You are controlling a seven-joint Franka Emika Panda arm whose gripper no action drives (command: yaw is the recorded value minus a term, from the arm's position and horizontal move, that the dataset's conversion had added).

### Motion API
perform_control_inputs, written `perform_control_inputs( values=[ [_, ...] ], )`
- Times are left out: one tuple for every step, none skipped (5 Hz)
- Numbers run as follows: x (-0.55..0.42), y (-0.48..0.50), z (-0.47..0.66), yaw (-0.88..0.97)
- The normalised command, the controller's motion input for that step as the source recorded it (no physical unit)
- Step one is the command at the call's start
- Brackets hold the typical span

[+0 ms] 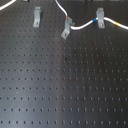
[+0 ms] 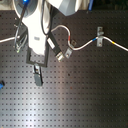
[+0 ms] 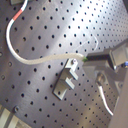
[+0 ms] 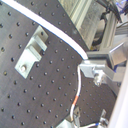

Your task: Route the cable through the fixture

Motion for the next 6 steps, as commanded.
perform_control_inputs(
  values=[
    [-0.239, 0.034, 0.08, 0.00],
    [-0.233, 0.263, 0.36, 0.17],
    [-0.061, 0.410, 0.36, 0.30],
    [0.031, 0.432, 0.37, 0.29],
    [-0.216, 0.078, 0.20, 0.02],
    [-0.269, 0.105, 0.20, -0.09]
  ],
)
